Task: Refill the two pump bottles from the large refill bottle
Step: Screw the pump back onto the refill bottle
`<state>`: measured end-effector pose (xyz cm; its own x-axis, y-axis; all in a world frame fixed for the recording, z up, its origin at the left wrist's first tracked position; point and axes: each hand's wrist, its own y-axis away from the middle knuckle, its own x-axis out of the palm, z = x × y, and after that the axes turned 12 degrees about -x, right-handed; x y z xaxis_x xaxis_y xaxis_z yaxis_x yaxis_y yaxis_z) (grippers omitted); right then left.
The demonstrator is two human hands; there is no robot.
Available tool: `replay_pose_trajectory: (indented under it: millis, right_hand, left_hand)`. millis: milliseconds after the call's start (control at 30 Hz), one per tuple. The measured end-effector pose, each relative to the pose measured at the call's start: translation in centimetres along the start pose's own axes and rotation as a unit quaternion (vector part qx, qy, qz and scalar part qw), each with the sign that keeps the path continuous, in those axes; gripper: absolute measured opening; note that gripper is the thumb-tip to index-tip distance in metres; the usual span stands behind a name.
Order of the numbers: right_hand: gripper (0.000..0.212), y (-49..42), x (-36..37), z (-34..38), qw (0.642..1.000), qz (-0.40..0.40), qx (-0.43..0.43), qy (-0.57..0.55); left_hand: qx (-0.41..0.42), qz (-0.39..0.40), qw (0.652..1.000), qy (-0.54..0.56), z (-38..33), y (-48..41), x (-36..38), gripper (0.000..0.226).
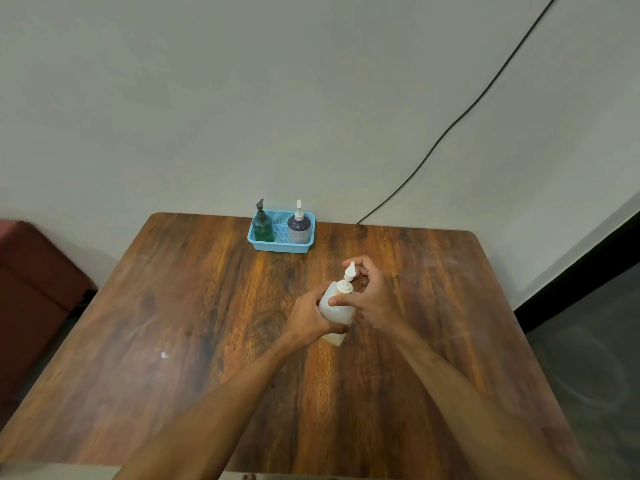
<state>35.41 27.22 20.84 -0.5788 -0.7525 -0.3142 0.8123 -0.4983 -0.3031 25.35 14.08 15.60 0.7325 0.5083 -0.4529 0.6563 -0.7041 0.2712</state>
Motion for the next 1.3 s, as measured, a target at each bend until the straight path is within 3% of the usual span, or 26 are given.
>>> replay_pose_trajectory:
  millis: [133, 267, 367, 467, 533, 667, 800, 867, 933, 1000, 1133, 1300]
  right_hand:
    - [0.081, 0.0, -1.4, -0.3, 0.995, 0.026, 0.027, -0.093]
    - [0.079, 0.0, -1.1, 0.0, 0.999, -0.009, 0.021, -0.047]
    - [0.092, -0.1, -0.6, -0.1, 1.000, -0.022, -0.002, -0.013]
    - [0.104, -0.3, -1.3, -0.3, 0.998, 0.002, 0.002, -0.064]
    - [0.096, -0.3, -1.8, -0.1, 0.996, 0.018, 0.005, -0.091]
    - [0.086, -0.3, -1.3, 0.4, 1.000, 0.004, -0.027, 0.014]
    - [0.102, -0.5, -1.6, 0.3, 1.000, 0.015, -0.028, 0.001]
    - [0.092, -0.5, -2.2, 0.3, 0.999, 0.038, -0.018, -0.024]
    - [0.065, -0.5, -2.3, 0.7, 0.998, 0.055, -0.014, -0.021]
    - [0.052, -0.5, -2.2, 1.0, 0.999, 0.050, -0.015, 0.004]
    - [0.047, -0.7, -2.2, 1.5, 0.998, 0.053, -0.023, 0.026]
    - [0.051, -1.1, -2.6, 2.2, 0.992, 0.115, -0.030, 0.046]
  left_hand:
    - [0.007, -0.007, 1.000, -0.002, 0.0, -0.1, -0.5, 0.090]
    - [0.014, -0.004, 1.000, -0.003, -0.5, -0.1, -0.6, 0.089]
    - [0.013, -0.005, 1.000, -0.002, -0.7, -0.1, -0.3, 0.088]
    - [0.021, -0.008, 1.000, -0.007, -1.0, -0.2, -0.4, 0.083]
    - [0.024, -0.014, 1.000, -0.009, -1.1, -0.3, -0.6, 0.084]
    - [0.018, -0.008, 1.000, -0.020, -1.2, -0.4, -0.4, 0.087]
    - [0.014, -0.007, 1.000, -0.020, -1.2, -0.4, -0.3, 0.088]
    - [0.016, -0.008, 0.999, -0.026, -1.1, -0.5, -0.6, 0.089]
    - [0.021, -0.007, 0.999, -0.035, -1.0, -0.5, -0.8, 0.092]
    - [0.019, -0.006, 0.999, -0.040, -0.9, -0.5, -0.7, 0.092]
    - [0.023, -0.006, 0.999, -0.041, -1.2, -0.2, -1.0, 0.083]
    - [0.033, 0.013, 0.998, -0.058, -1.4, -0.4, -1.6, 0.073]
